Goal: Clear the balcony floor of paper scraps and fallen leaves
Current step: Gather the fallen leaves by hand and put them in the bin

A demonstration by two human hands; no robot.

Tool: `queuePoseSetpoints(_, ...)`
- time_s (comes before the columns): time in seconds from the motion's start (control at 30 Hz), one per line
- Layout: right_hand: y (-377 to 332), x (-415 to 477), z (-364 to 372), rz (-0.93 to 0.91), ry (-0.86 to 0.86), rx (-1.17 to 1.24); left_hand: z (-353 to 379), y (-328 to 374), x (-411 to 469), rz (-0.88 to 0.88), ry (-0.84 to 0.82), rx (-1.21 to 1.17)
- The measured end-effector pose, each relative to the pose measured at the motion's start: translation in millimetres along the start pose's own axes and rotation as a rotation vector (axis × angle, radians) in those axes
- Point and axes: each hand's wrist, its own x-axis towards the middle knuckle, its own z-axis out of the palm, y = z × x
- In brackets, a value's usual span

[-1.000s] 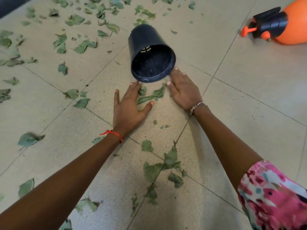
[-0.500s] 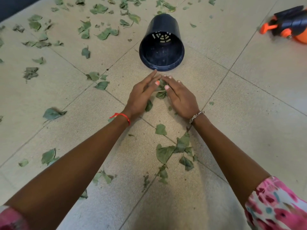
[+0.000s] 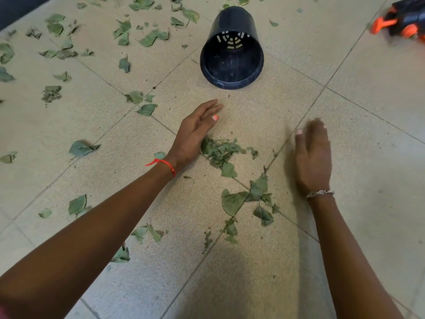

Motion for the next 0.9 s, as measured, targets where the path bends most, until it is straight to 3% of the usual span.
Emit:
queuePoseSetpoints(0.1, -22.8, -21.3, 20.6, -0.204, -0.148, -0.184, 1.1, -1.0, 0.1, 0.023, -0.007, -0.014)
queuePoseSetpoints(0.2, -57.5, -29.8, 39.9, -0.456, -0.469, -0.029, 0.8, -1.2, -0.3, 0.041, -0.005, -0.009)
queuePoseSetpoints(0.3, -75.9, 9.1, 59.7, -0.410, -0.498, 0.131, 0.0, -1.6, -0.7, 0.051, 0.023, 0.034)
queuePoseSetpoints(0.37, -85.0, 37.4, 70.5, -0.360, -0.474, 0.004, -0.4, -2.5, -0.4, 0.057, 0.049, 0.052)
queuePoseSetpoints(0.47, -92.6, 42.0, 80.1, -0.457, -0.547, -0.128, -1.1, -3.0, 0.2, 0.061, 0.069, 0.052)
queuePoseSetpoints(0.57, -88.6, 22.1, 71.6, -0.491, -0.692, -0.003, -0.6, -1.0, 0.0, 0.030, 0.053, 0.033)
queuePoseSetpoints(0.67, -76.6, -1.3, 42.7, -0.340, -0.835, 0.267, -0.8, 4.5, -3.2, -0.015, 0.042, 0.045)
queuePoseSetpoints(0.7, -71.7, -10.7, 31.3, -0.293, -0.762, 0.352, -1.3, 5.2, -6.3, -0.019, 0.031, 0.057)
queuePoseSetpoints(0.8, -51.8, -46.9, 2.3, -0.112, -0.316, 0.460, -0.1, 1.3, -24.7, -0.014, 0.009, 0.129)
queuePoseSetpoints(0.9, -34.4, -90.4, 3.5, 0.066, -0.071, 0.154, 10.7, -9.5, -41.3, 0.057, -0.005, 0.416)
